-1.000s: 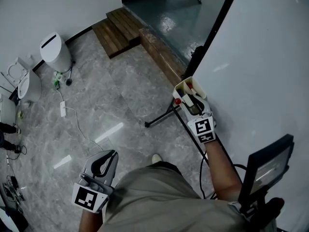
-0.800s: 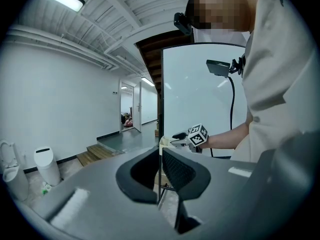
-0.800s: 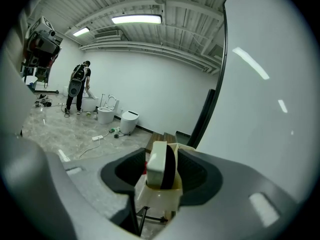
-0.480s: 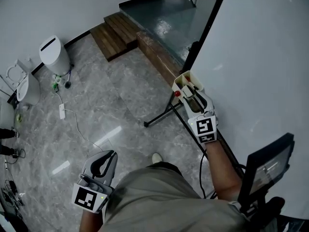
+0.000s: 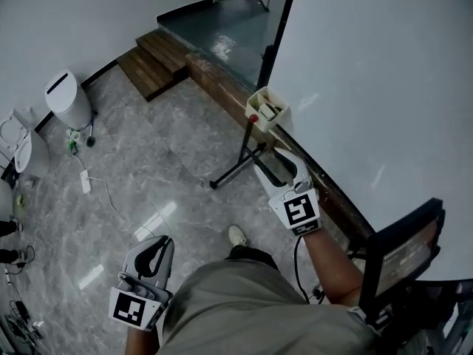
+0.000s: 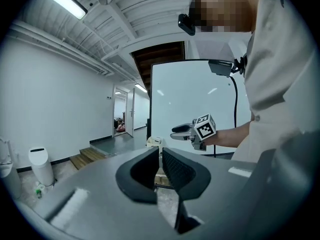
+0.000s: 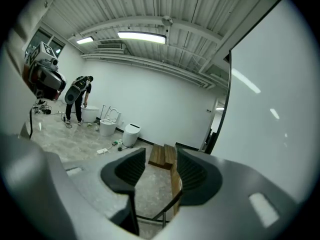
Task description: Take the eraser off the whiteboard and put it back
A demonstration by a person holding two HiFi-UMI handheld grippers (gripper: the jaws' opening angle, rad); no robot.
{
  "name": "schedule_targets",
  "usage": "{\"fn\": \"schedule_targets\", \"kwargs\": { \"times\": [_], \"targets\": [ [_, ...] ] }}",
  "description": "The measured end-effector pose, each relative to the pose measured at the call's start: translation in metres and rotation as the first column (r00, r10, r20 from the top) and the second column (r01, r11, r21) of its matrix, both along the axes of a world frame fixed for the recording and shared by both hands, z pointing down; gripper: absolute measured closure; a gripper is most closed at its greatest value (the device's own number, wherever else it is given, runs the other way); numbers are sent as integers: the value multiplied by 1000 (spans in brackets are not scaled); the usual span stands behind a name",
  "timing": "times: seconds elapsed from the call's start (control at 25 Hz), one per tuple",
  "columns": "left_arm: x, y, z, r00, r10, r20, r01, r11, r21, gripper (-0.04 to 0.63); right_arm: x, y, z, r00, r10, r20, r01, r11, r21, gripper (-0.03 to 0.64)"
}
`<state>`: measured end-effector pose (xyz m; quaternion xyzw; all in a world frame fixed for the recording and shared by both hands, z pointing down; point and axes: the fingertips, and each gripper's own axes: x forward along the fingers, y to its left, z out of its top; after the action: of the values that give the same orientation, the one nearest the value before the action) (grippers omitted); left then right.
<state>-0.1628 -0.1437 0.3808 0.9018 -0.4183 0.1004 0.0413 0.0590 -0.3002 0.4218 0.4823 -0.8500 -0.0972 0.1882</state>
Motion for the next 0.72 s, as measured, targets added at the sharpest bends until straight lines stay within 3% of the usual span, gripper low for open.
{"fn": "schedule_targets", "kwargs": {
  "times": [0.32, 0.72],
  "targets": [
    [-9, 81, 12, 996, 71, -51, -73, 997, -26, 568, -30, 123, 1, 1000, -20, 19, 21, 998, -55, 425],
    [13, 148, 19, 989, 129, -72, -132, 991, -29, 568, -29, 236, 1, 998, -55, -3, 55, 995, -85, 426]
  ]
}}
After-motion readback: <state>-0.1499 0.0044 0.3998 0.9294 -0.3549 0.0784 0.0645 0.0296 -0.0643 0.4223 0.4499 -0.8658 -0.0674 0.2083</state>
